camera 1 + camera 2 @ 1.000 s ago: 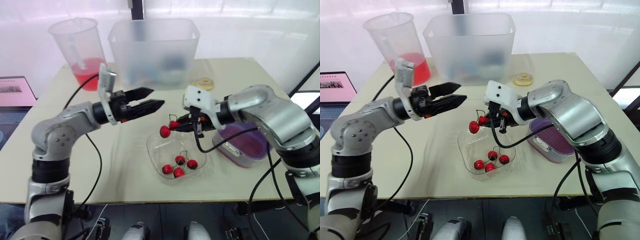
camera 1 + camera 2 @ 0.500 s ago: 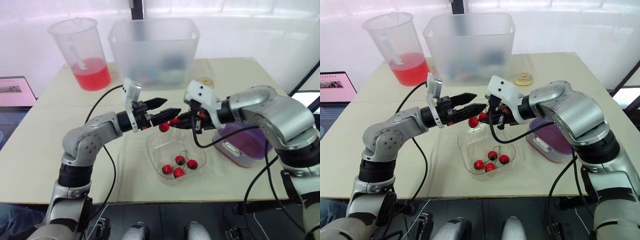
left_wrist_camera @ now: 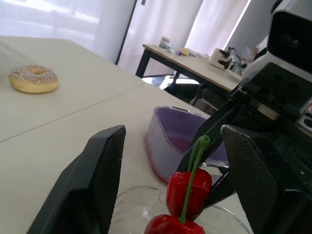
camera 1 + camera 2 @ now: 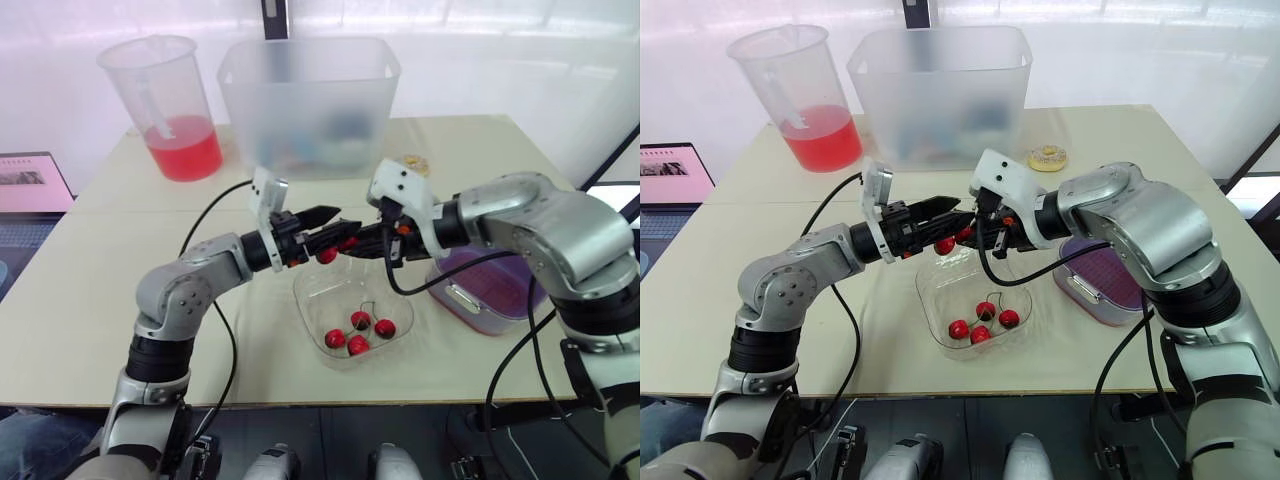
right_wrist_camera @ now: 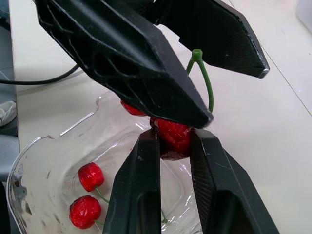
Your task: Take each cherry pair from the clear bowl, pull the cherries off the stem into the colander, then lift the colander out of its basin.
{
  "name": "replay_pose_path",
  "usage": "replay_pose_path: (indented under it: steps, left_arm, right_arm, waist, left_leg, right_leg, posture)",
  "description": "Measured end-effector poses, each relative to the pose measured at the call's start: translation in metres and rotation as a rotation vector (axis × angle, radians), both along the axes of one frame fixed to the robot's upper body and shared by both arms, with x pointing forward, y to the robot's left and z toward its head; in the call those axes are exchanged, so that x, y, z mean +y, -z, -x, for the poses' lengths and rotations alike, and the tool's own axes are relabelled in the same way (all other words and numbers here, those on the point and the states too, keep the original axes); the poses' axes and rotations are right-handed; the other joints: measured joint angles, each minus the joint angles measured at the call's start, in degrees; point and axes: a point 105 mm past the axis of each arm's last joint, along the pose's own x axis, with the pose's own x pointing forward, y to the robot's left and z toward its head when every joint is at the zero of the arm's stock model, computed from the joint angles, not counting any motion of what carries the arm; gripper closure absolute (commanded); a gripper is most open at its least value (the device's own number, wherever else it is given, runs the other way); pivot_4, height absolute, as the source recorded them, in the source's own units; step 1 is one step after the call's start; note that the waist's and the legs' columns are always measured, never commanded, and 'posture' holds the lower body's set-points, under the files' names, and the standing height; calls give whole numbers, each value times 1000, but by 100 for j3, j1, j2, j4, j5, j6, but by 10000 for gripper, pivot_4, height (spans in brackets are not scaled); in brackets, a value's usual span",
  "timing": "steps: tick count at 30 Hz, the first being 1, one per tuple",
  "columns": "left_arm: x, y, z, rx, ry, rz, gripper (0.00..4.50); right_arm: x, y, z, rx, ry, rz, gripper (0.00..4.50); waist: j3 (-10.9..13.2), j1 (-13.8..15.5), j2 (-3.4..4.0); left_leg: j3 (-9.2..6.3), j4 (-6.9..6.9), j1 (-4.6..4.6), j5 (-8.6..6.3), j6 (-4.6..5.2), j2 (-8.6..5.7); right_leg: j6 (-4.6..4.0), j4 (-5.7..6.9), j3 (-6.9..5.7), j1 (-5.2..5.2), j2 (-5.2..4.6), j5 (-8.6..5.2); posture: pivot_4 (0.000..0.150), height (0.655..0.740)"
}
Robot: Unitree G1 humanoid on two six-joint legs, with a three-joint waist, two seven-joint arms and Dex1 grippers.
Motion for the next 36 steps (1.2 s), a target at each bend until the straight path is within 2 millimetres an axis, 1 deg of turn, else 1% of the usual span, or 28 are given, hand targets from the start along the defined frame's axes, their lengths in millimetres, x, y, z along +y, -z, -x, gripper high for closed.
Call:
replay_pose_path:
  steps: [6,8,10,11,13,14,21,24,26,27,28,29,30,34,35,36]
  left_arm:
    - [-2,0,1,2,6,8,13435]
    - [-4,-1,1,4,10,17,18768]
    - [-7,-1,1,7,13,29,26879]
    - [-7,-1,2,8,13,32,32867]
    - [-8,-2,2,6,11,33,42595]
    - [-8,-2,2,5,11,33,44243]
    - [-9,-4,4,3,20,40,44243]
    - [-8,-4,4,4,17,41,45000]
    - [-8,-3,3,5,13,37,45000]
    - [-7,-3,3,5,12,35,45000]
    - [-6,-3,3,4,9,32,45000]
    - [-6,-3,2,3,6,29,45000]
    - [-4,-3,2,2,3,24,45000]
    - [4,-3,0,-5,-13,3,45000]
    - [6,-3,-1,-8,-12,2,45000]
    - [7,-4,0,-12,-2,-3,45000]
  right_arm:
    - [0,0,-1,-4,5,-1,38631]
    - [0,0,0,-2,4,-2,38631]
    - [1,0,0,0,1,-4,38631]
    - [1,0,0,0,1,-4,38631]
    - [1,0,0,0,3,-4,38631]
    - [1,0,0,1,3,-5,38631]
    - [6,0,2,8,-17,-15,38631]
    - [6,0,4,5,-31,-7,27171]
    - [6,0,6,-5,-46,9,18093]
    - [5,0,7,-7,-50,14,12169]
    - [2,0,7,-5,-51,21,8126]
    - [0,0,8,-5,-50,27,1601]
    - [-3,0,8,-2,-48,30,647]
    - [-19,4,6,24,-25,-16,647]
    - [-22,2,4,19,-18,-41,647]
    - [-25,-5,2,-2,-17,-105,647]
  waist:
    - [0,-1,0]
    - [0,3,0]
    - [0,4,0]
    - [0,2,0]
    - [0,-2,0]
    - [0,-2,0]
    - [0,6,0]
    - [0,4,0]
    - [0,2,0]
    - [0,3,0]
    - [0,9,0]
    - [0,12,0]
    - [0,14,0]
    - [0,16,0]
    - [0,14,0]
    - [1,13,-2]
  left_leg:
    - [0,0,0,0,0,0]
    - [0,0,0,0,0,0]
    - [0,0,0,0,0,0]
    - [0,0,0,0,0,0]
    - [1,0,0,0,0,0]
    - [0,0,0,0,0,0]
    - [0,1,0,0,0,-1]
    - [0,0,0,0,0,0]
    - [0,0,0,0,0,0]
    - [0,0,0,0,0,-1]
    - [0,0,0,0,0,-1]
    - [0,0,0,0,0,0]
    - [0,0,0,0,0,-1]
    - [3,0,0,0,0,-1]
    - [5,0,0,0,0,-1]
    - [3,0,0,0,0,1]
  right_leg:
    - [0,0,0,0,0,0]
    - [0,0,0,0,0,0]
    - [0,0,0,1,-1,0]
    - [0,0,0,0,-1,0]
    - [0,0,0,0,-1,0]
    - [0,0,0,0,-1,0]
    - [0,0,0,0,-1,0]
    - [0,0,0,0,-1,0]
    - [0,0,0,0,-1,0]
    - [0,0,0,0,-1,0]
    - [0,0,0,0,-1,0]
    - [0,0,0,0,-1,0]
    - [0,-1,0,1,-1,0]
    - [0,-1,0,0,-1,0]
    - [0,-1,0,0,-2,0]
    - [0,-1,-1,0,0,0]
  posture:
    - [1500,7400]
    - [1500,7400]
    - [1500,7400]
    - [1500,7400]
    - [1500,7400]
    - [1500,7400]
    - [1500,7400]
    - [1500,7400]
    - [1500,7400]
    - [1500,7400]
    - [1500,7400]
    - [1500,7400]
    - [1500,7400]
    - [1500,7400]
    - [1500,7400]
    - [1500,7400]
